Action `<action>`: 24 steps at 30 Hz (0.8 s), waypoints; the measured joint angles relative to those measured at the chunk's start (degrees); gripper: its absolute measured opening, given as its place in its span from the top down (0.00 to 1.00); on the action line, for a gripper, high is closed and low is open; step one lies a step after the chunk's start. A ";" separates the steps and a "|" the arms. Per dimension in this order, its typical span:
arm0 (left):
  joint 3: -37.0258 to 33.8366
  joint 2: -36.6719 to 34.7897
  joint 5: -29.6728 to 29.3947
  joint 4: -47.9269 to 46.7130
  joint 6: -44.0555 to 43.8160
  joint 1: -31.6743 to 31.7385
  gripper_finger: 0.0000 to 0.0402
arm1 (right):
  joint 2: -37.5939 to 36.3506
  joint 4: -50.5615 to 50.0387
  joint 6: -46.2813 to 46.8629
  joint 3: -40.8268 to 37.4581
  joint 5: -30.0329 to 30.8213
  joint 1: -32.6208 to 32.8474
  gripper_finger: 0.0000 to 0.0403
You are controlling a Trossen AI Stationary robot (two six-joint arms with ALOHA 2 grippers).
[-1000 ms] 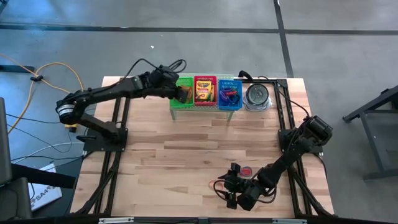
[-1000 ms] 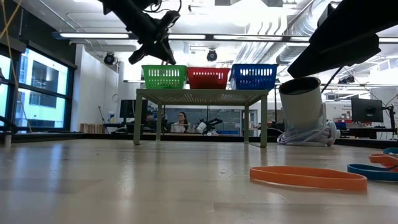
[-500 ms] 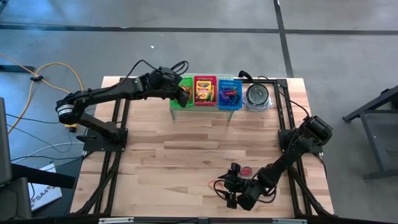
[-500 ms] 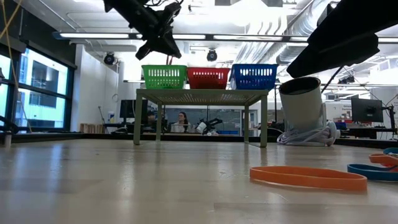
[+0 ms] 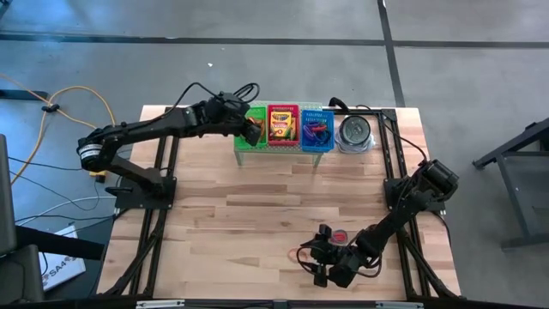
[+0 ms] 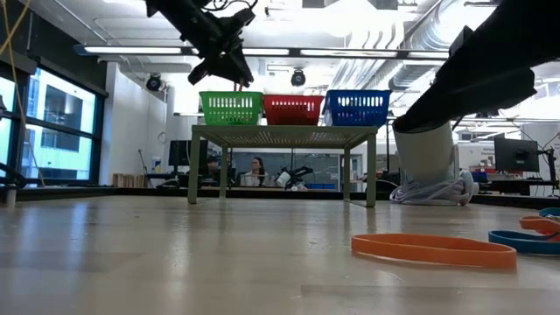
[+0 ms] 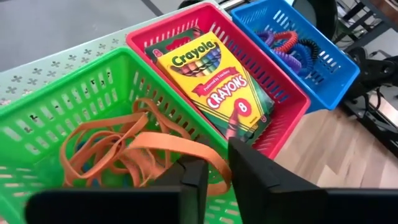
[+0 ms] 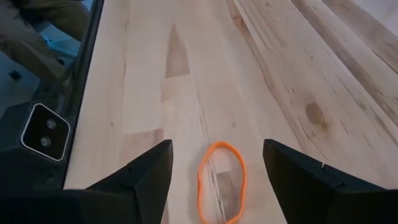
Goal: Pick & Place Office Desk Supplies
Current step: Put the middle orange rubber band into the green bin on the shelf
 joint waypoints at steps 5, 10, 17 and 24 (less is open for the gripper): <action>-0.02 0.00 0.28 -0.31 -3.33 0.02 0.75 | 0.00 -0.04 -0.02 0.00 0.00 0.00 0.41; -0.04 -0.02 0.05 -1.33 -3.49 0.74 0.67 | 0.00 -0.09 -0.02 0.00 -0.02 0.00 0.41; 1.83 0.00 3.05 -4.29 -1.78 1.53 0.65 | 0.00 -0.08 -0.04 0.00 -0.02 -0.15 0.41; 8.35 -0.03 1.35 -12.93 4.12 0.73 0.65 | 0.00 -0.09 -0.04 0.00 0.10 -0.28 0.41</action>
